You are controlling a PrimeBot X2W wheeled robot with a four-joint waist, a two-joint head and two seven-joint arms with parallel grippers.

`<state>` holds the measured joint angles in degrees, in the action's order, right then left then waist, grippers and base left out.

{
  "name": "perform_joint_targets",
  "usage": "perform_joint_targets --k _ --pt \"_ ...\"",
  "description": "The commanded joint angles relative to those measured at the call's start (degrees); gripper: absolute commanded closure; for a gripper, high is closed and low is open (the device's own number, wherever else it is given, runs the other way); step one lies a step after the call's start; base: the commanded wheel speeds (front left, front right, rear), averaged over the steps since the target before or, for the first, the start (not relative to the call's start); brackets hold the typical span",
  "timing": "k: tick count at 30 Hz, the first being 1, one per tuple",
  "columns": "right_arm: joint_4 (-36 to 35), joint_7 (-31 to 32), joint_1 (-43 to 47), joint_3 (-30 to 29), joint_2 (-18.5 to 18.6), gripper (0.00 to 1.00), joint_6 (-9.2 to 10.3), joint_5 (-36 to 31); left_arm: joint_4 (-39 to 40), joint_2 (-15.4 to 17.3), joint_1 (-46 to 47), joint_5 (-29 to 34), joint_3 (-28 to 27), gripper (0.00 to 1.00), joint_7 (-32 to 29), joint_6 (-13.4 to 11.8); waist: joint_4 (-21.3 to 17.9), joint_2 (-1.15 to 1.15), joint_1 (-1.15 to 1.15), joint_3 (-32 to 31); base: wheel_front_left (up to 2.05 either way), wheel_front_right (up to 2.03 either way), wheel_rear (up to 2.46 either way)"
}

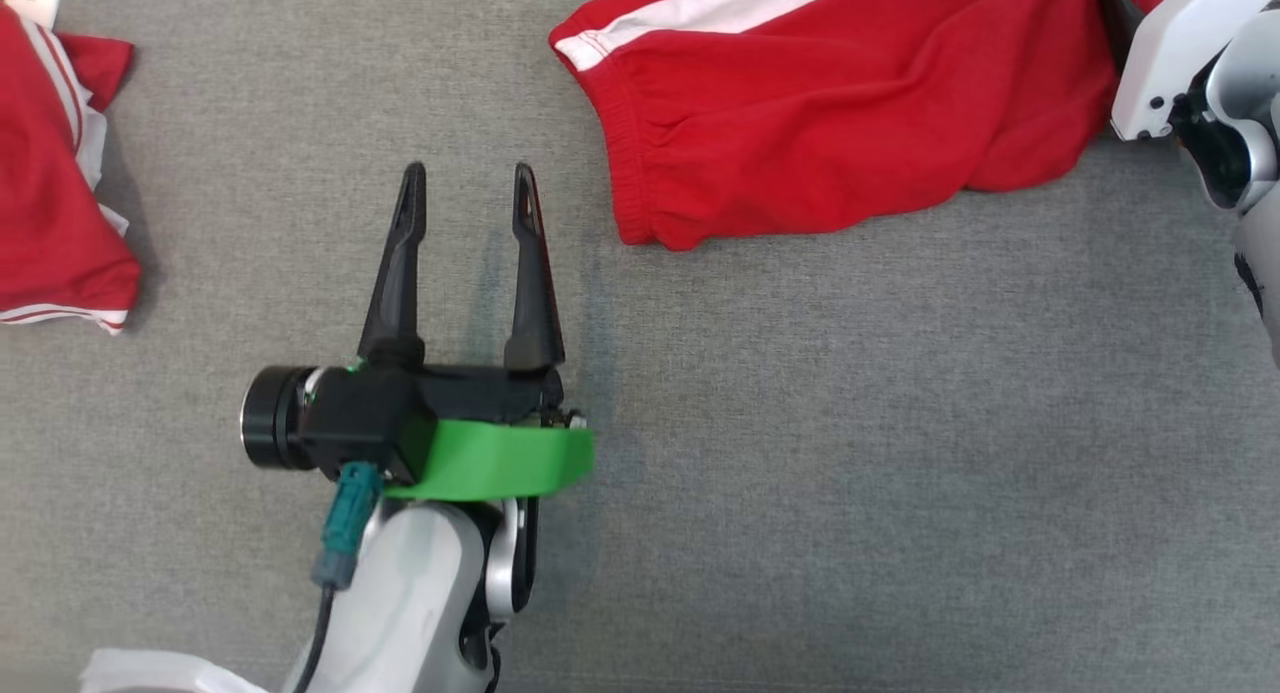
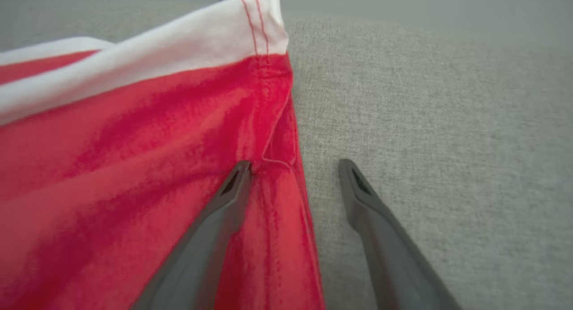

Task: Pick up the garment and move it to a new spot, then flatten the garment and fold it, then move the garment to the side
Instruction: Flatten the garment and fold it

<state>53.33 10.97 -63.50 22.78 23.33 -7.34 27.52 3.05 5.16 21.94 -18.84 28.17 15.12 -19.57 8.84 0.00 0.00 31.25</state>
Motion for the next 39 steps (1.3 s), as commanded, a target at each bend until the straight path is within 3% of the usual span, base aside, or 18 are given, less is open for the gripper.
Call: perform_joint_targets --k 1,2,9,16,20,24,28,33,39 --pt "1.8 2.2 2.6 1.1 -2.4 0.94 -0.34 1.4 -0.6 -0.3 -1.9 1.4 -0.5 0.0 0.0 1.0 0.4 0.0 0.0 -0.7 0.0 0.0 0.0" --pt "1.8 2.5 3.2 0.8 -3.2 1.0 -0.35 2.6 -1.0 -0.5 -2.7 1.9 -0.9 0.0 0.0 1.5 0.3 0.0 0.0 -1.1 0.0 0.0 0.0" --pt "-2.0 0.9 7.1 -1.5 -3.3 1.0 -0.13 12.0 -4.1 -1.3 -8.8 4.1 -5.2 0.0 0.0 5.4 -3.4 0.0 0.0 -5.2 0.0 0.0 0.0" --pt "-4.1 -1.9 12.2 -5.4 3.6 1.0 -0.09 17.9 -4.9 -1.7 -16.1 4.1 -9.0 0.0 0.0 8.3 -5.5 0.0 0.0 -8.8 0.0 0.0 0.0" --pt "-1.8 -3.3 13.0 -8.6 8.2 1.0 -0.09 18.5 -4.2 -2.1 -18.7 3.1 -10.6 0.0 0.0 9.2 -4.9 0.0 0.0 -9.8 0.0 0.0 0.0" --pt "-2.6 -3.6 11.9 -10.0 10.2 1.0 -0.11 18.4 -3.7 -2.2 -20.3 1.5 -10.8 0.0 0.0 9.1 -3.5 0.0 0.0 -11.0 0.0 0.0 0.0" --pt "-8.1 -1.3 12.3 -7.3 8.8 1.0 -0.13 17.3 -3.0 -2.2 -20.9 -0.7 -9.6 0.0 0.0 8.0 -2.6 0.0 0.0 -11.6 0.0 0.0 0.0" --pt "-15.4 3.7 14.3 -0.7 3.7 1.0 -0.13 15.3 -3.3 -2.2 -20.1 -1.8 -7.8 0.0 0.0 7.2 -1.7 0.0 0.0 -11.8 0.0 0.0 0.0" --pt "-16.0 5.9 15.9 3.2 -1.4 1.0 -0.14 11.5 -4.1 -2.2 -18.7 -3.1 -6.6 0.0 0.0 6.7 0.2 0.0 0.0 -11.8 0.0 0.0 0.0"
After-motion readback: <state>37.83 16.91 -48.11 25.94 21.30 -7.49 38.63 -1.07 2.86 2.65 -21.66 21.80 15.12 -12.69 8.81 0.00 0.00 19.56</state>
